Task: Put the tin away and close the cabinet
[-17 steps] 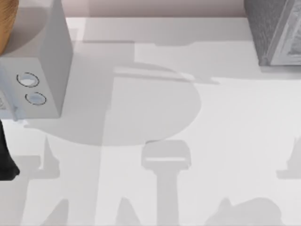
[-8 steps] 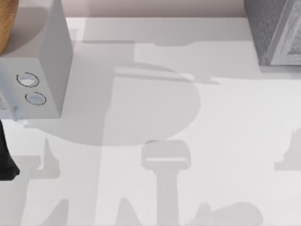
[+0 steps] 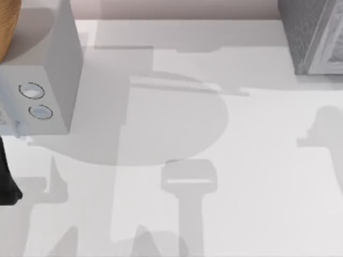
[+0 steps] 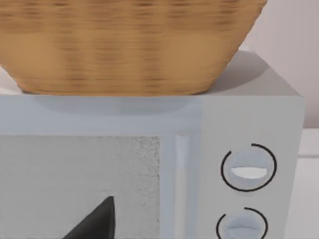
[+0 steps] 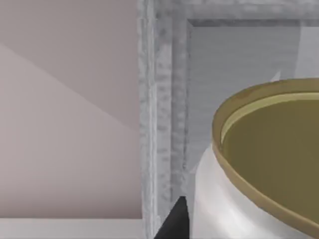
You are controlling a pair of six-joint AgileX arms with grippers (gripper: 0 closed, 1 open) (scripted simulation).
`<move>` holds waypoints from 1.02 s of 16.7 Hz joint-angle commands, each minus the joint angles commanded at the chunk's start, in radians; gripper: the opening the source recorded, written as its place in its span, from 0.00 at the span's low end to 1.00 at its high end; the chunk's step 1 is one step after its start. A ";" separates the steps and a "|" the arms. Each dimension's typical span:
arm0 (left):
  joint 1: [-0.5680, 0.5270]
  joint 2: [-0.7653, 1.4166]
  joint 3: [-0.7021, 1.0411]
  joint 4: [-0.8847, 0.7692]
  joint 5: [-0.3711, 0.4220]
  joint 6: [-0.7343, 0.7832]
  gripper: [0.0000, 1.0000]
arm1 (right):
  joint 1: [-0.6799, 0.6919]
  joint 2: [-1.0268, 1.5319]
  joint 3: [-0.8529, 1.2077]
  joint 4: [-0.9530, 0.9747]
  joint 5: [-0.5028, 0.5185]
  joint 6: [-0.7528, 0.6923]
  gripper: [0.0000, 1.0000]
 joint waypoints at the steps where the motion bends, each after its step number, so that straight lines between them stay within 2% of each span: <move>1: 0.000 0.000 0.000 0.000 0.000 0.000 1.00 | 0.009 0.067 0.088 -0.021 0.010 0.001 0.00; 10: 0.000 0.000 0.000 0.000 0.000 0.000 1.00 | 0.084 0.608 0.800 -0.193 0.089 0.007 0.00; 14: 0.000 0.000 0.000 0.000 0.000 0.000 1.00 | 0.102 0.738 0.972 -0.235 0.108 0.009 0.00; 17: 0.000 0.000 0.000 0.000 0.000 0.000 1.00 | 0.105 0.760 1.000 -0.242 0.112 0.009 0.00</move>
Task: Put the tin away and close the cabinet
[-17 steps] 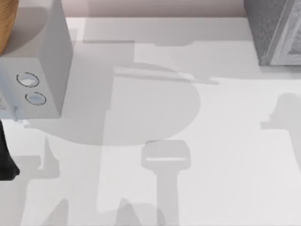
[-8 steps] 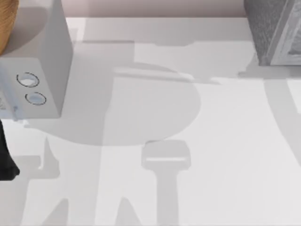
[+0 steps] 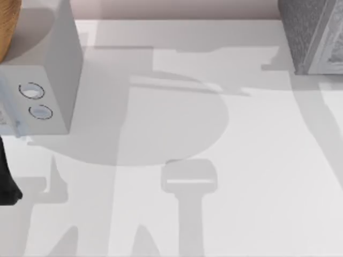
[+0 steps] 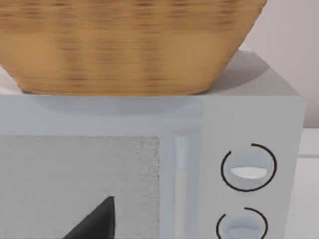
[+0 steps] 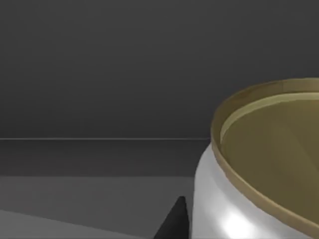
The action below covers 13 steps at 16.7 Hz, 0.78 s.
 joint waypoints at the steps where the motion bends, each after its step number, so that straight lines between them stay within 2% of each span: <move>1: 0.000 0.000 0.000 0.000 0.000 0.000 1.00 | 0.000 0.000 0.000 0.000 0.000 0.000 0.00; 6: 0.000 0.000 0.000 0.000 0.000 0.000 1.00 | -0.007 0.019 0.025 -0.006 -0.003 0.002 0.00; 13: 0.000 0.000 0.000 0.000 0.000 0.000 1.00 | -0.026 0.226 0.304 -0.076 -0.019 0.001 0.00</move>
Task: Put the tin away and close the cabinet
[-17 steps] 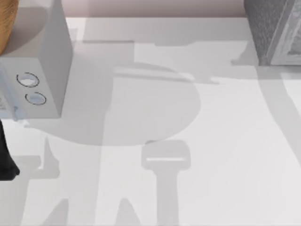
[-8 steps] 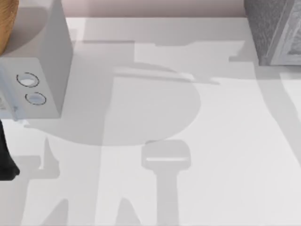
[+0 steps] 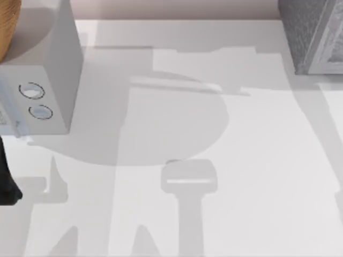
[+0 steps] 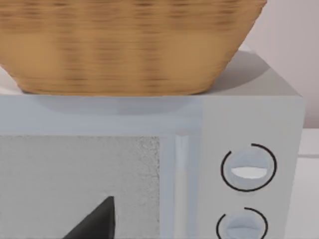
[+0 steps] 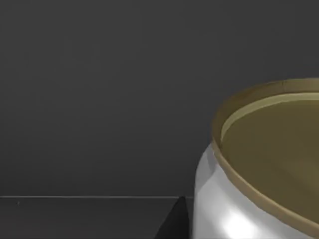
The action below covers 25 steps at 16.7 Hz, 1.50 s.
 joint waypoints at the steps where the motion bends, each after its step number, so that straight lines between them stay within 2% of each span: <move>1: 0.000 0.000 0.000 0.000 0.000 0.000 1.00 | -0.004 0.033 0.044 -0.011 -0.003 0.000 0.00; 17: 0.000 0.000 0.000 0.000 0.000 0.000 1.00 | -0.058 0.497 0.667 -0.171 -0.050 -0.001 0.00; 25: 0.000 0.000 0.000 0.000 0.000 0.000 1.00 | -0.062 0.536 0.720 -0.184 -0.054 -0.001 0.00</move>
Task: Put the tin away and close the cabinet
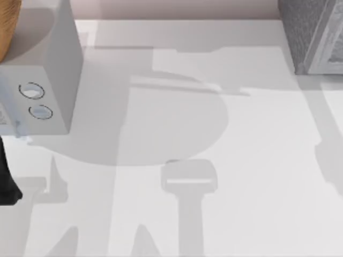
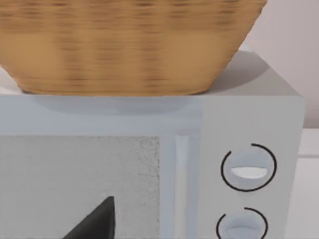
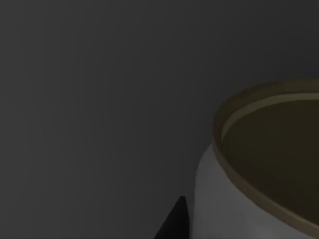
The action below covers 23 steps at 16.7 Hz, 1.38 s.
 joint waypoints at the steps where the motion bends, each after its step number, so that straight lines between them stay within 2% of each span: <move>1: 0.000 0.000 0.000 0.000 0.000 0.000 1.00 | 0.000 0.000 0.000 0.000 0.000 0.000 0.08; 13: 0.000 0.000 0.000 0.000 0.000 0.000 1.00 | 0.000 0.000 0.000 0.000 0.000 0.000 0.98; 23: 0.000 0.000 0.000 0.000 0.000 0.000 1.00 | 0.002 0.000 0.000 0.000 0.000 0.000 1.00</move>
